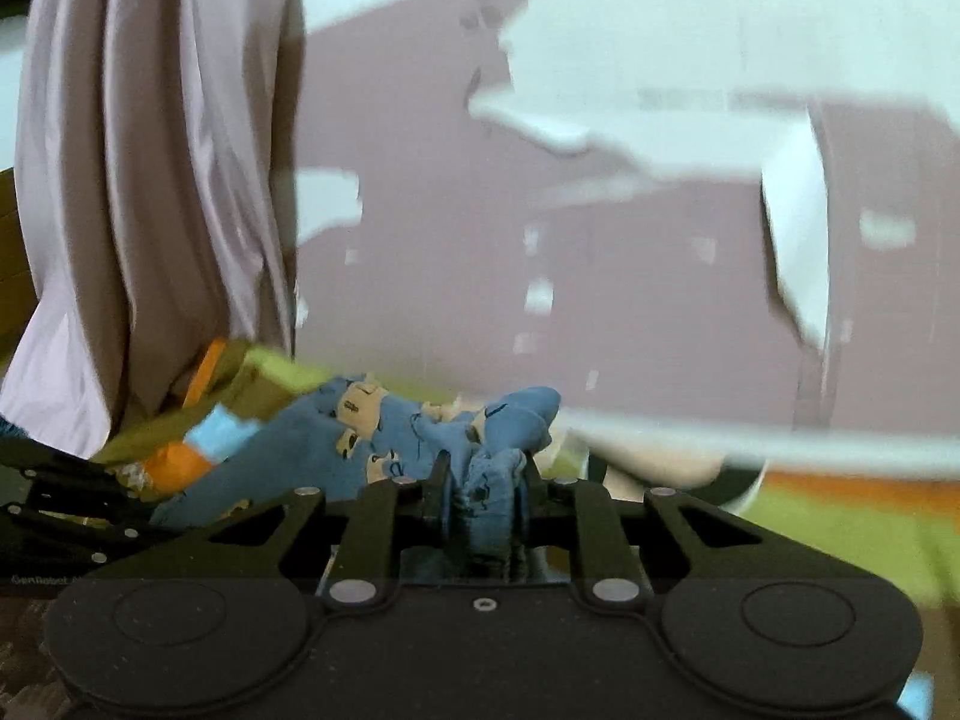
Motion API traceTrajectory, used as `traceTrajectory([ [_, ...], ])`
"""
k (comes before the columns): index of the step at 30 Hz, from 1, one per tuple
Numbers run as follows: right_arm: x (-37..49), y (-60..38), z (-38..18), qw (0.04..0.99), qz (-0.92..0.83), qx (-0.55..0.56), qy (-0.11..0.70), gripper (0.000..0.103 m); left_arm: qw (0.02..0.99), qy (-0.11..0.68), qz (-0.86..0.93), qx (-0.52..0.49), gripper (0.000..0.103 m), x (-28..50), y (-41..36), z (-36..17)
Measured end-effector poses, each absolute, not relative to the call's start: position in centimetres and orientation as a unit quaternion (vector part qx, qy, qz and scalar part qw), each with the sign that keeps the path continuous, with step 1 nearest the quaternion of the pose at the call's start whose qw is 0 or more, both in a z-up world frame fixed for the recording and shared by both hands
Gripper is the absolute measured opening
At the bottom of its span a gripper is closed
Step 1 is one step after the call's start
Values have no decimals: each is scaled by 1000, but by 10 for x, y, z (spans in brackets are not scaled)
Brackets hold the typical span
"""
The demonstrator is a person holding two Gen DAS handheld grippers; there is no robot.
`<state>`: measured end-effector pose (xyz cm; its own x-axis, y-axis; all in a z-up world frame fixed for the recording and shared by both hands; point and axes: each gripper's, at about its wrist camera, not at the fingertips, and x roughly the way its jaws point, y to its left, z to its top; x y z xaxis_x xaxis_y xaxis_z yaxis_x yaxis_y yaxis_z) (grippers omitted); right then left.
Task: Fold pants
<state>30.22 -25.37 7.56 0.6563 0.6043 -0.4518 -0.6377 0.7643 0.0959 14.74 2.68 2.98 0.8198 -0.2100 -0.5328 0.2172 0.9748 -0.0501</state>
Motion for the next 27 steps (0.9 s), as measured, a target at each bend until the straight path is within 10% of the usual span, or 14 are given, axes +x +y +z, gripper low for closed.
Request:
traceTrajectory([
  [6, 374, -236, 71, 915, 308, -48, 255, 25, 951, 297, -91, -16, 19, 212, 33, 23],
  [11, 405, -222, 1, 915, 223, -84, 326, 43, 919, 394, -19, -21, 60, 251, 47, -44],
  [15, 347, -247, 7, 932, 222, -42, 282, 84, 926, 367, -1, -82, 90, 190, 63, -34],
  [27, 167, -251, 8, 954, 172, 10, 247, 102, 954, 297, -18, -26, 103, 94, 45, -15],
])
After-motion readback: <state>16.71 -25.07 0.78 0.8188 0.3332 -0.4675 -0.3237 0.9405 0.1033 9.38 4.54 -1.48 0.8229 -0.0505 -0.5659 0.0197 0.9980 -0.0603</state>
